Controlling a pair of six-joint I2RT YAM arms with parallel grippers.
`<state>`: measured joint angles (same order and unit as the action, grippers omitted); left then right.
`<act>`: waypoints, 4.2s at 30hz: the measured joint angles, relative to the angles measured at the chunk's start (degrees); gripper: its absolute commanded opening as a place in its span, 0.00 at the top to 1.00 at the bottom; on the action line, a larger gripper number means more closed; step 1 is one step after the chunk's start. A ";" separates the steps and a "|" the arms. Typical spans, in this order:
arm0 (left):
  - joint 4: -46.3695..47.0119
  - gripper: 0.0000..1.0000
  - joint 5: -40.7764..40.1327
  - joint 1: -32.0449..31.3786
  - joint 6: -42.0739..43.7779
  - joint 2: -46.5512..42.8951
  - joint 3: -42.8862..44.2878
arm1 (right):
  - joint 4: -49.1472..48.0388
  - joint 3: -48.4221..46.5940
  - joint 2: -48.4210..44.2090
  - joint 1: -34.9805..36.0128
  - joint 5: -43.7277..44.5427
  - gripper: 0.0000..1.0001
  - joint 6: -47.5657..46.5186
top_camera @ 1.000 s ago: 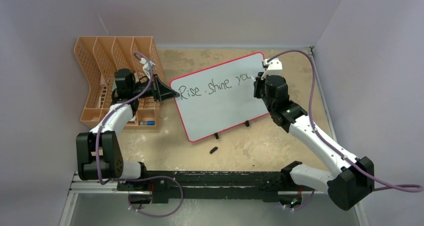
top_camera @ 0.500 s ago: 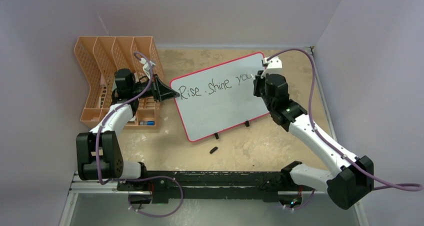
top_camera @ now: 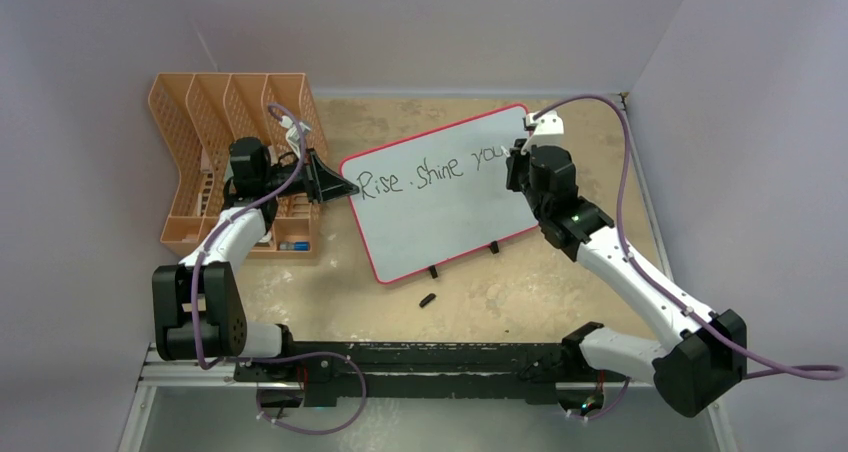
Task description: Write a sentence on the whiteboard
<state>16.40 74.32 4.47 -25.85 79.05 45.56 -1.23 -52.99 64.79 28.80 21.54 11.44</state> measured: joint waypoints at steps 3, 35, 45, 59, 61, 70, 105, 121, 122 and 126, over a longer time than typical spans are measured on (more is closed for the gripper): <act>0.00 1.00 0.00 0.00 -0.02 0.00 0.00 | -0.02 -0.42 0.46 0.00 0.00 1.00 -0.02; -0.26 1.00 -0.04 0.00 -0.02 0.00 0.11 | 2.43 0.79 -0.46 0.00 -0.04 1.00 1.09; -0.26 1.00 -0.04 0.00 -0.02 0.00 0.11 | 2.49 0.96 -0.48 0.02 0.24 1.00 1.25; -0.26 1.00 -0.02 0.00 0.00 0.00 0.11 | 4.20 1.01 -0.87 0.00 1.51 1.00 1.60; -0.26 1.00 -0.02 0.00 0.00 0.00 0.11 | 4.42 1.01 -1.14 0.00 1.46 1.00 1.60; -0.26 1.00 -0.02 0.00 0.04 0.00 0.11 | 5.18 0.74 -2.95 -0.04 1.44 1.00 1.53; -0.46 1.00 -0.04 0.00 0.13 0.00 0.26 | 1.29 -1.68 0.48 -5.25 -6.54 1.00 1.14; -0.66 1.00 -0.04 0.00 0.13 0.00 0.31 | 2.38 -1.64 0.35 -5.60 -6.56 1.00 1.40; -0.66 1.00 -0.04 0.00 0.13 0.00 0.31 | 2.54 -1.64 0.33 -5.62 -6.56 1.00 1.42; -0.66 1.00 -0.02 0.00 0.15 0.00 0.31 | 2.89 -1.31 -0.02 -5.62 -6.56 1.00 1.60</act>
<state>15.75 74.30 4.47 -25.69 79.05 45.87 1.65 -54.30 64.77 23.18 14.98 13.04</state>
